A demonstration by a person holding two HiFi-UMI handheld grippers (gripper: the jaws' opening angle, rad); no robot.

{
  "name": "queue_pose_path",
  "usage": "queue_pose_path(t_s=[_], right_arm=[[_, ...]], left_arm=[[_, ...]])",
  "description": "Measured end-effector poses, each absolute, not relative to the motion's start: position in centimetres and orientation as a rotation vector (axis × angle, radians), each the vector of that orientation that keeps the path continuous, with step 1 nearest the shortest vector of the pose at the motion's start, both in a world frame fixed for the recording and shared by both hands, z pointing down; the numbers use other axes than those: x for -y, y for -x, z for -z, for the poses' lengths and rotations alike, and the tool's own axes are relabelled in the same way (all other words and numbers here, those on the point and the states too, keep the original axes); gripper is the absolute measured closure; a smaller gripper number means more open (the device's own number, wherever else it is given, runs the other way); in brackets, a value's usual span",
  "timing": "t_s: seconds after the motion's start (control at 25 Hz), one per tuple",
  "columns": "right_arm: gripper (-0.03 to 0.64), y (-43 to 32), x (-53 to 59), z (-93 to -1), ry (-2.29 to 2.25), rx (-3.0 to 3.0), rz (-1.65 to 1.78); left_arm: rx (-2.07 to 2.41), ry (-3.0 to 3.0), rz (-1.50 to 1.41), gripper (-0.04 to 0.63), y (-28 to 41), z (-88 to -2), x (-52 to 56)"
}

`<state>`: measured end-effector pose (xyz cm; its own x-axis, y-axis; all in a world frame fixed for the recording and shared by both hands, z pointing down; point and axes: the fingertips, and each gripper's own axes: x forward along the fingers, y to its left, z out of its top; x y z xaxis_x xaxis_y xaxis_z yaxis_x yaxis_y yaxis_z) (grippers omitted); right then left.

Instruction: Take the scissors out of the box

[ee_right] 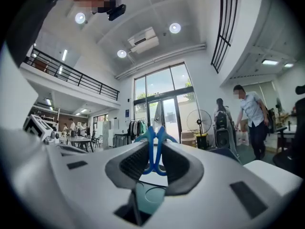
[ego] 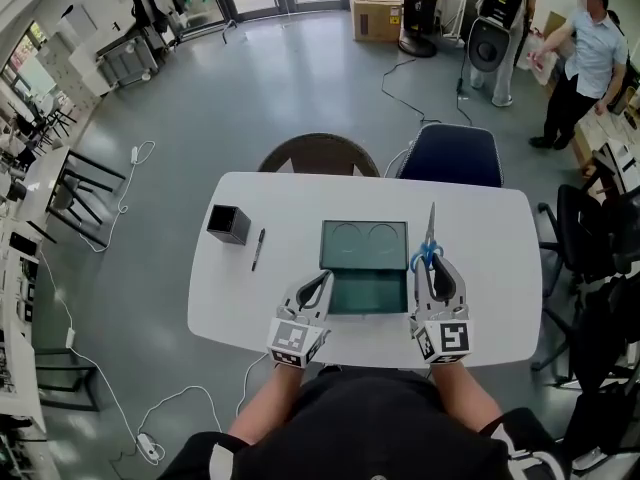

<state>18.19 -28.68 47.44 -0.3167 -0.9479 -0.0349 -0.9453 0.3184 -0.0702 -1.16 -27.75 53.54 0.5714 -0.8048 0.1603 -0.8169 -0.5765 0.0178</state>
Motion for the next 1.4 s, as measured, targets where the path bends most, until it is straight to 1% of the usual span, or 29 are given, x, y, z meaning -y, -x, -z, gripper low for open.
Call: queue_pose_path(t_s=[0.56,0.8,1.4], right_arm=[[0.525,-20.4,27.5,-48.4,1.75,-2.483,0.209],[0.525,-20.1,27.4,-48.5,1.634,-2.499,0.303],[0.526,-20.1,27.1,-47.2,1.628,-2.535,0.171]], left_arm=[[1.379,-2.717,-0.2,0.583,0.9,-53.1,27.6],[1.374,-2.723,-0.19,0.583,0.7,-53.1,27.5],[1.413,-2.697,-0.17,0.583,1.2,-52.3,27.1]])
